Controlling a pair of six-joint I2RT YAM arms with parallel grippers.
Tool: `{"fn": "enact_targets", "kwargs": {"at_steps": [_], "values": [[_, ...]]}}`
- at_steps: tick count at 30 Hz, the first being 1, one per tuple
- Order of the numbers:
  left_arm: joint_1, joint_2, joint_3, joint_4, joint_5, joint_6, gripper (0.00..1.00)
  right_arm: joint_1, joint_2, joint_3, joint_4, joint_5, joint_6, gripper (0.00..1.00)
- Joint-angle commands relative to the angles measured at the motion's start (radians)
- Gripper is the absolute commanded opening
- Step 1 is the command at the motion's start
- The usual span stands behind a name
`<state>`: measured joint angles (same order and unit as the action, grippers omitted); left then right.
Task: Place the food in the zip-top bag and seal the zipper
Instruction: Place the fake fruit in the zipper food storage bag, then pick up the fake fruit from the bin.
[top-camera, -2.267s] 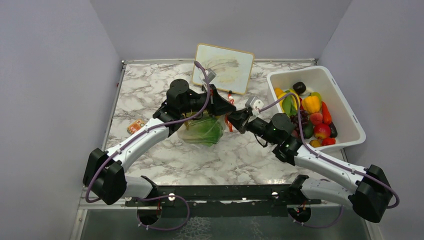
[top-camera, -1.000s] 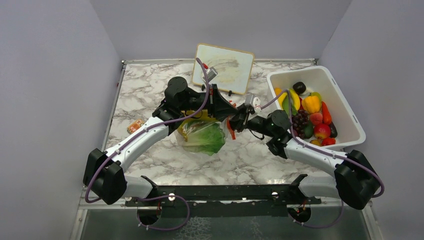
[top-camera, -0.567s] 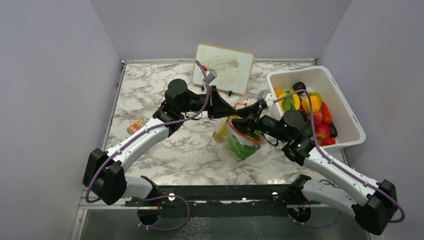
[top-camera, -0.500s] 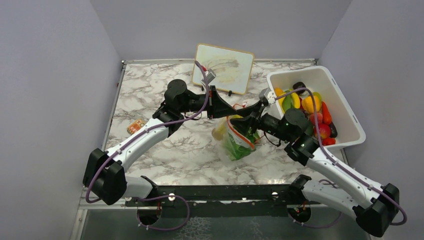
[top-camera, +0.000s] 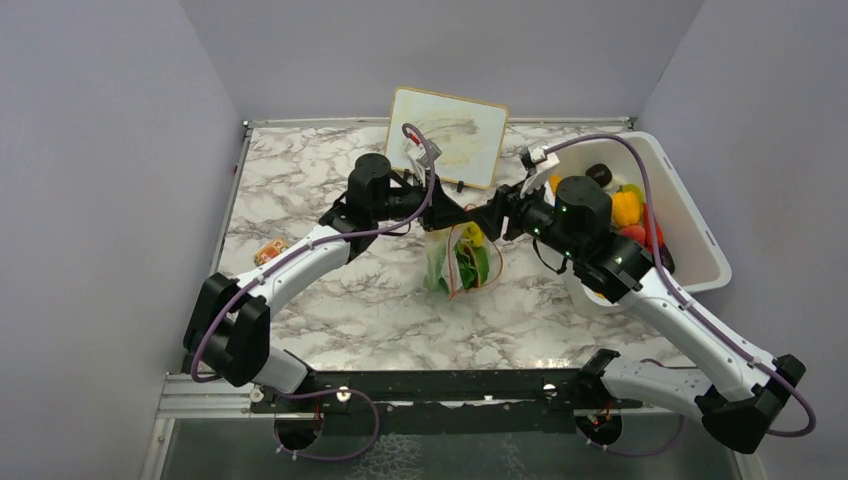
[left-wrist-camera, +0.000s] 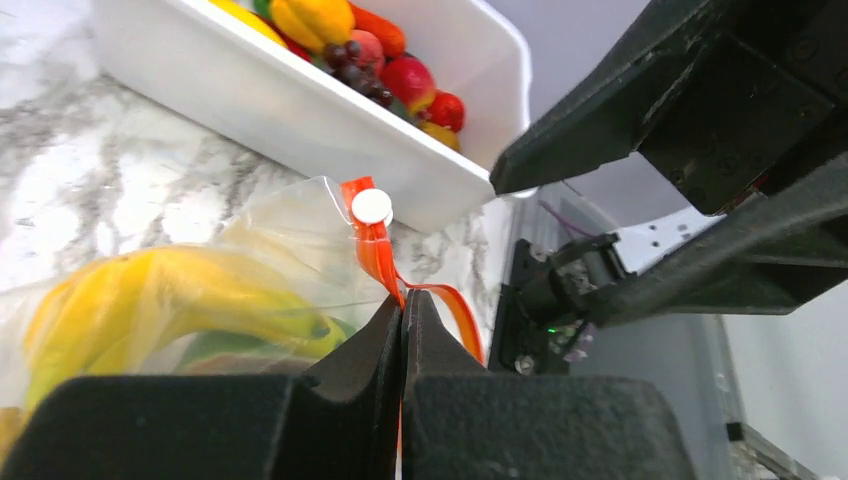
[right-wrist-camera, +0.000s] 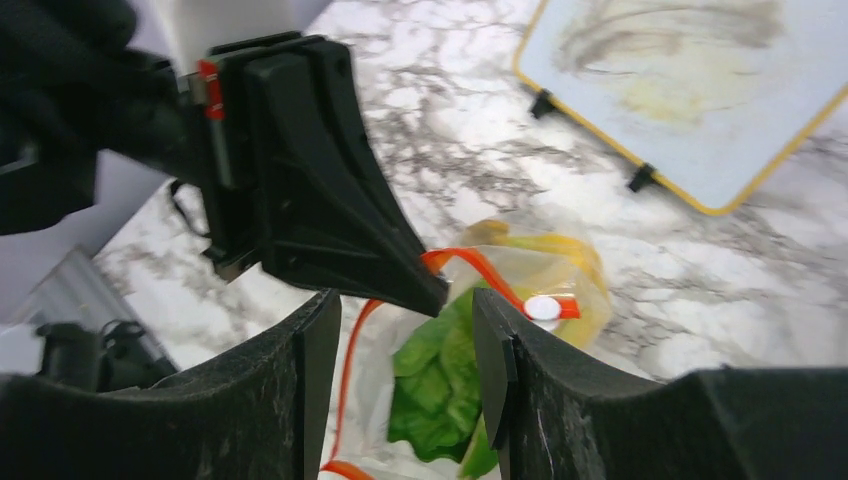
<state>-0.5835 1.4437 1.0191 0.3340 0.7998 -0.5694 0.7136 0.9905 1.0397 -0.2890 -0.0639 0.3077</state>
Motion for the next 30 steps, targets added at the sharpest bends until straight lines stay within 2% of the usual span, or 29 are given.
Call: {"fn": "enact_targets", "kwargs": {"at_steps": [1,9,17,20,26,30], "values": [[0.002,-0.004,0.096,-0.132,-0.132,0.176,0.0,0.004,0.074,0.141,-0.133,0.246,-0.087,0.51],[-0.004,-0.069,0.085,-0.346,-0.319,0.335,0.0,-0.005,0.245,0.361,-0.213,0.451,-0.245,0.5],[-0.019,-0.176,0.049,-0.459,-0.443,0.453,0.0,-0.201,0.364,0.39,-0.215,0.399,-0.283,0.5],[-0.019,-0.19,0.034,-0.477,-0.42,0.481,0.0,-0.3,0.414,0.389,-0.21,0.397,-0.305,0.5],[-0.019,-0.184,-0.061,-0.359,-0.275,0.457,0.0,-0.5,0.463,0.296,-0.01,0.318,-0.361,0.52],[-0.019,-0.165,-0.04,-0.387,-0.247,0.472,0.0,-0.58,0.564,0.341,-0.032,0.315,-0.435,0.54]]}}
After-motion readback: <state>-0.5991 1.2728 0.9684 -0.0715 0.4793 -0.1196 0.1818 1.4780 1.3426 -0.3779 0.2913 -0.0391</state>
